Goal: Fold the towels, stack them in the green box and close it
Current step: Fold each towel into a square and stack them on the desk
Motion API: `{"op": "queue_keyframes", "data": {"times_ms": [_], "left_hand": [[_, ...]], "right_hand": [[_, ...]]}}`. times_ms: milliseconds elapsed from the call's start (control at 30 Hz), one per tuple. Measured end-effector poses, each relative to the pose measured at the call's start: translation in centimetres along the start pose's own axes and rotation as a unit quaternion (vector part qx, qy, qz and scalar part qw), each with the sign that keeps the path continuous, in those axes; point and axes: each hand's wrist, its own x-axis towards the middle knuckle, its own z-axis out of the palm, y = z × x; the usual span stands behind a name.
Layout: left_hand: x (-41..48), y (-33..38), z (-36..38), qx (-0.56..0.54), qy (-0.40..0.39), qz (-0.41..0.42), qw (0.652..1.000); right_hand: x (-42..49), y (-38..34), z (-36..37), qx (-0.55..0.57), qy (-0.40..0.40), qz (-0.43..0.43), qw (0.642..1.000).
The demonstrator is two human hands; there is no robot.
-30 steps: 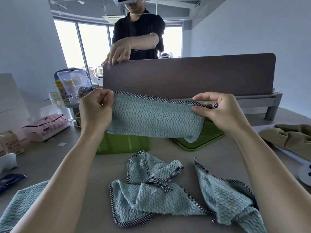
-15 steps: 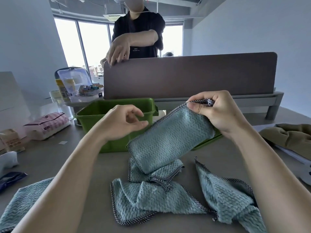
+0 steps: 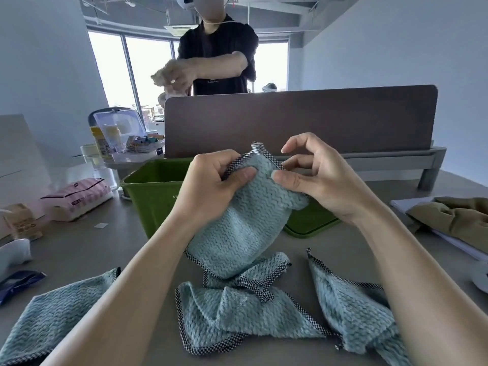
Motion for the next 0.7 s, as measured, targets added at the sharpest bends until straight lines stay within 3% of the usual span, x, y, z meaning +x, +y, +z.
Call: {"op": "queue_keyframes", "data": {"times_ms": [200,500,700], "left_hand": [[0.1,-0.5,-0.4,-0.025,0.058,0.008,0.998],[0.1,-0.8,-0.7,-0.016,0.101,0.025,0.994],[0.4,-1.6,-1.2,0.041,0.111,0.036,0.992]], "right_hand": [[-0.4,0.1,-0.7,0.008,-0.025,-0.037,0.999],[-0.3,0.6,-1.1,-0.083,-0.072,-0.026,0.994],[-0.4,0.2,-1.4,-0.114,0.022,-0.071,0.991]]}}
